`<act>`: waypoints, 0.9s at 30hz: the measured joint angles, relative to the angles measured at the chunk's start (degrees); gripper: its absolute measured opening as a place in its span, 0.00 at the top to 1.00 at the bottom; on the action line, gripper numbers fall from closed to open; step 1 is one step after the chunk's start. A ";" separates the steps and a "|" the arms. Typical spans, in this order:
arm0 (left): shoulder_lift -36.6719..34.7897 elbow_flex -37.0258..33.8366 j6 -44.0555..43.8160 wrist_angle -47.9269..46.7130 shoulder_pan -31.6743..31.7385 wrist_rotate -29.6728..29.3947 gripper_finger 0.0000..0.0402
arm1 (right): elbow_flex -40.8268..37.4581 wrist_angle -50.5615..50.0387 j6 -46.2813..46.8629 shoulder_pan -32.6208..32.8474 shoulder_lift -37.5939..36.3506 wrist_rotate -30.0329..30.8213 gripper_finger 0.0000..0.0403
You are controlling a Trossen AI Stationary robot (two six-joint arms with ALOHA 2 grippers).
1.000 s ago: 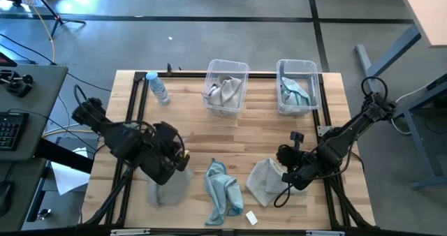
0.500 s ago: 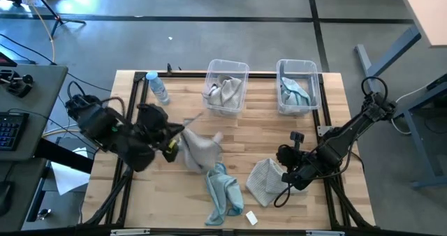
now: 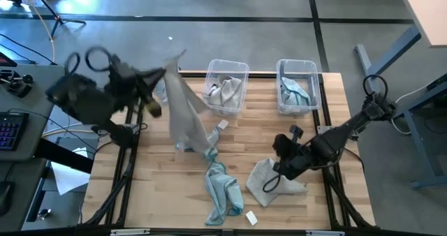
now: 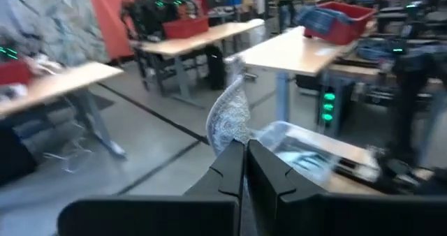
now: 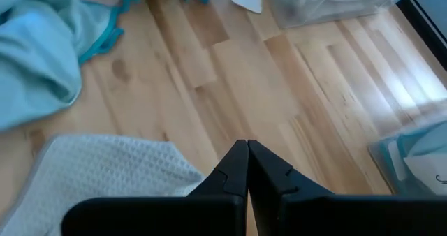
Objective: Sort microfiber towel by color & place in baskets
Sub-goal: Put the white microfiber cloth into the left transparent bin
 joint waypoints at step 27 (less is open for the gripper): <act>7.05 -0.04 33.87 33.07 51.40 56.63 1.00 | 0.00 2.72 11.43 -6.70 0.07 2.11 1.00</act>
